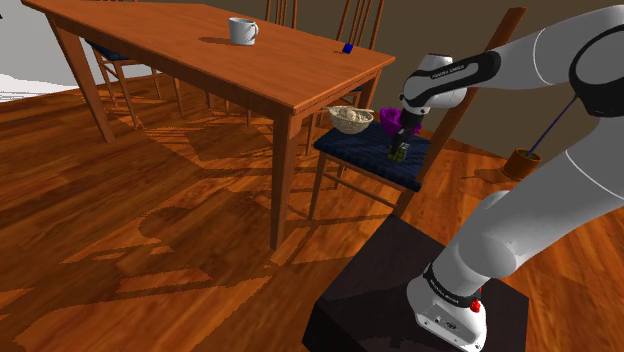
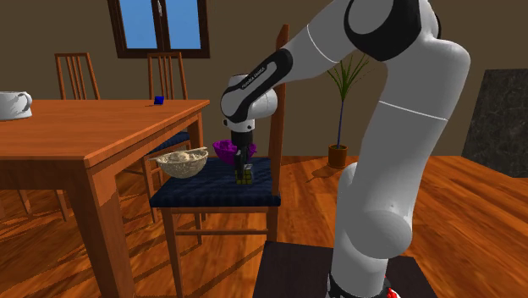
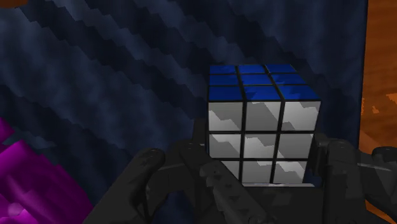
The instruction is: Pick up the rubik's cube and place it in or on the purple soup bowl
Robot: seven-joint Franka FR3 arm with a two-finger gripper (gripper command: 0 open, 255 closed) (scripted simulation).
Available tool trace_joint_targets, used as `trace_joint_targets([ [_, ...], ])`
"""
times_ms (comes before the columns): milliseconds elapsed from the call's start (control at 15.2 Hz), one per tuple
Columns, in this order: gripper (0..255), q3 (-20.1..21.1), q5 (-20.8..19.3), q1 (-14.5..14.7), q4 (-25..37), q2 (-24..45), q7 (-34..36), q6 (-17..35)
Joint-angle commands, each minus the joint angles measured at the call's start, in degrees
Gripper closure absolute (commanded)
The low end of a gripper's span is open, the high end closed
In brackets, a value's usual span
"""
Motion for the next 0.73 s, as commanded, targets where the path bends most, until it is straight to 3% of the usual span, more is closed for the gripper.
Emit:
trace_joint_targets([
  [0,255,-1.2,0.1,-0.6,-0.7,0.8,0.0,0.0],
  [330,255,-1.0,0.3,-0.9,-0.4,1.0,-0.1,-0.1],
  [660,255,0.3,-0.5,-1.5,1.8,-1.3,0.7,-4.4],
])
